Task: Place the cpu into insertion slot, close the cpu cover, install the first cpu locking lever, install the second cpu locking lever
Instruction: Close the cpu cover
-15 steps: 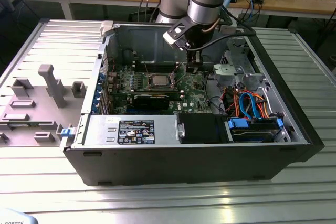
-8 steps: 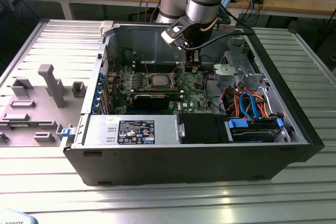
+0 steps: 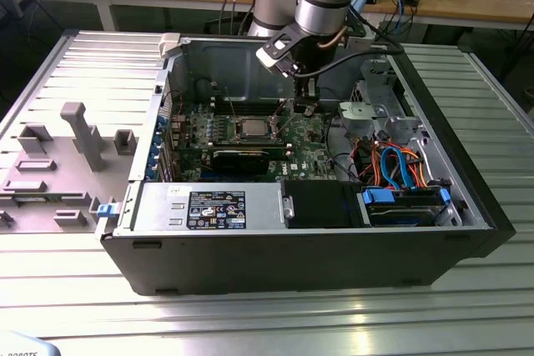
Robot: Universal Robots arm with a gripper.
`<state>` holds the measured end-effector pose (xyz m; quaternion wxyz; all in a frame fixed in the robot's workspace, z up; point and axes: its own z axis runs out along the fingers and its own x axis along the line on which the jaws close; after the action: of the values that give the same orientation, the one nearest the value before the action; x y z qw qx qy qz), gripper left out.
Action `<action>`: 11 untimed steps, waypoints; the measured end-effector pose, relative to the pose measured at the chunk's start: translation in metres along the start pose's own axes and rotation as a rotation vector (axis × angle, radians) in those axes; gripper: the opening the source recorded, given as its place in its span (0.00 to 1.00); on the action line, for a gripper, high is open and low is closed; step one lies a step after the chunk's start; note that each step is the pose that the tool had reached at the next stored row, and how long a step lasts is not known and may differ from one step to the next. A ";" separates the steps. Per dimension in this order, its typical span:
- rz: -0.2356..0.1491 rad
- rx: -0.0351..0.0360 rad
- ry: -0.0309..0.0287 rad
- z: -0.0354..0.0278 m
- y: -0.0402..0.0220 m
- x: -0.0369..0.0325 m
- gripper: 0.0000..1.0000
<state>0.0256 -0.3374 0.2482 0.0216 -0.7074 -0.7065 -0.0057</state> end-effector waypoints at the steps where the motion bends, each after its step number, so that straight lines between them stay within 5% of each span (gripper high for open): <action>1: 0.000 0.0000 0.0000 0.0000 -0.0012 0.0002 0.11; 11: -0.001 0.0000 0.0001 0.0002 -0.0066 0.0003 0.11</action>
<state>0.0190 -0.3371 0.2482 0.0216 -0.7071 -0.7068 -0.0057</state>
